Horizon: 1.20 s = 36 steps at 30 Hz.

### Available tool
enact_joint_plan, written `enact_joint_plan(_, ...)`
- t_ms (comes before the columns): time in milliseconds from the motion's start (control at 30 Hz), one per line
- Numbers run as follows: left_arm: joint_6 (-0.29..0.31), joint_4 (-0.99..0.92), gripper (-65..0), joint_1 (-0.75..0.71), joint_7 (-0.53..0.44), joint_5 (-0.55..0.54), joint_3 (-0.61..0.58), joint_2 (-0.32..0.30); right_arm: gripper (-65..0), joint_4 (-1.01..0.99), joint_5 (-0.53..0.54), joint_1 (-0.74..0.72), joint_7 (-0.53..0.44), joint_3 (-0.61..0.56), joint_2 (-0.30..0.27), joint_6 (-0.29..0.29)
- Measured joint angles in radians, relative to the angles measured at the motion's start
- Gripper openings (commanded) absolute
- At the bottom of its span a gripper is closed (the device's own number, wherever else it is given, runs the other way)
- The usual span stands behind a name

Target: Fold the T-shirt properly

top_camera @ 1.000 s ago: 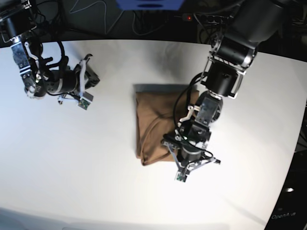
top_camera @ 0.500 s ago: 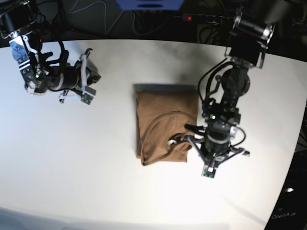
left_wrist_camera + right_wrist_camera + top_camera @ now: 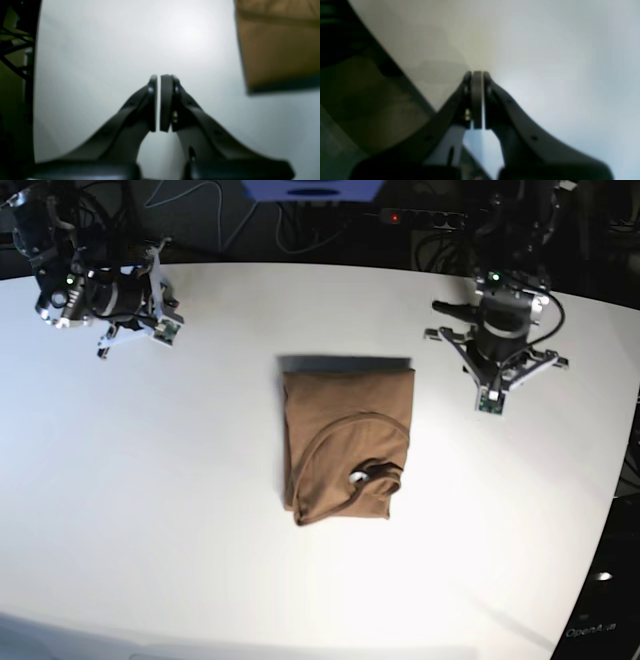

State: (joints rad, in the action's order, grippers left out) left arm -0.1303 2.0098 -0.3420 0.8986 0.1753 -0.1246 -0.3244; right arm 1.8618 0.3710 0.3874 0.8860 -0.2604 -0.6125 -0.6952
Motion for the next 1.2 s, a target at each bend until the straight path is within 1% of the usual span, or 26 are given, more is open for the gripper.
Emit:
enact_joint_plan(200, 0.000, 0.016, -62.5, -0.152, -0.018, 0.005, 0.003, 0.004, -64.9, 0.016, 0.002, 0.126, -0.016, 0.110, 0.000, 0.000)
enact_joint_plan(233, 0.000, 0.022, -62.5, -0.177, -0.039, 0.005, 0.004, 0.008, -64.9, 0.016, -0.003, 0.150, -0.024, 0.129, 0.000, 0.000)
enact_joint_plan(267, 0.000, 0.028, -62.5, -0.209, -0.072, 0.009, 0.004, 0.009, -64.9, 0.016, -0.004, 0.180, -0.039, 0.140, -0.001, 0.002)
enact_joint_plan(367, -0.003, 0.031, -62.5, -0.292, -0.115, 0.009, 0.005, 0.009, -64.9, 0.015, 0.003, 0.261, -0.121, 0.170, 0.001, -0.001)
enact_joint_plan(433, -0.003, 0.031, -62.5, -0.344, -0.132, 0.005, 0.005, 0.010, -64.9, 0.016, 0.001, 0.310, -0.142, 0.195, 0.001, -0.001)
enact_joint_plan(533, -0.010, 0.032, -62.5, -0.421, -0.210, 0.009, 0.007, 0.011, -64.9, 0.015, -0.004, 0.390, -0.215, 0.230, 0.007, 0.005)
enact_joint_plan(633, -0.005, 0.031, -62.5, -0.508, -0.283, 0.010, 0.013, 0.042, -64.9, -0.003, -0.004, 0.468, -0.280, 0.277, 0.047, -0.001)
enact_joint_plan(700, -0.004, 0.029, -62.5, -0.556, -0.317, 0.008, 0.031, 0.051, -64.9, -0.038, -0.029, 0.489, -0.313, 0.309, 0.081, -0.001)
enact_joint_plan(767, -0.010, 0.016, -62.5, -0.588, -0.335, 0.012, 0.045, 0.061, -64.9, -0.100, -0.092, 0.489, -0.346, 0.327, 0.125, 0.005)
enact_joint_plan(800, -0.016, 0.004, -62.5, -0.601, -0.367, 0.013, 0.043, 0.061, -64.9, -0.142, -0.130, 0.484, -0.365, 0.328, 0.149, 0.005)
enact_joint_plan(867, -0.006, -0.040, -62.5, -0.613, -0.402, 0.013, 0.034, 0.061, -64.9, -0.227, -0.206, 0.479, -0.422, 0.328, 0.197, 0.007)
enact_joint_plan(933, -0.006, -0.116, -62.5, -0.621, -0.441, 0.008, 0.031, 0.065, -64.9, -0.311, -0.291, 0.459, -0.485, 0.329, 0.262, 0.000)
enact_joint_plan(967, -0.006, -0.165, -62.5, -0.621, -0.463, 0.007, 0.031, 0.065, -64.9, -0.365, -0.311, 0.444, -0.530, 0.335, 0.291, -0.002)
enact_joint_plan(1000, -0.010, -0.211, -62.5, -0.621, -0.477, 0.007, 0.031, 0.065, -64.9, -0.414, -0.336, 0.431, -0.556, 0.345, 0.312, -0.001)
enact_joint_plan(1067, -0.012, -0.296, -62.5, -0.618, -0.518, 0.008, 0.038, 0.086, -64.9, -0.517, -0.385, 0.391, -0.598, 0.357, 0.339, -0.003)
enact_joint_plan(1100, -0.012, -0.333, -62.5, -0.617, -0.544, 0.013, 0.039, 0.101, -64.9, -0.572, -0.418, 0.370, -0.621, 0.360, 0.349, 0.010)
enact_joint_plan(1133, -0.009, -0.371, -62.5, -0.615, -0.577, 0.013, 0.037, 0.109, -64.9, -0.629, -0.424, 0.346, -0.650, 0.362, 0.359, 0.013)
enact_joint_plan(1200, 0.000, -0.439, -62.5, -0.599, -0.607, 0.011, 0.032, 0.116, -64.9, -0.737, -0.439, 0.303, -0.706, 0.359, 0.375, 0.003)
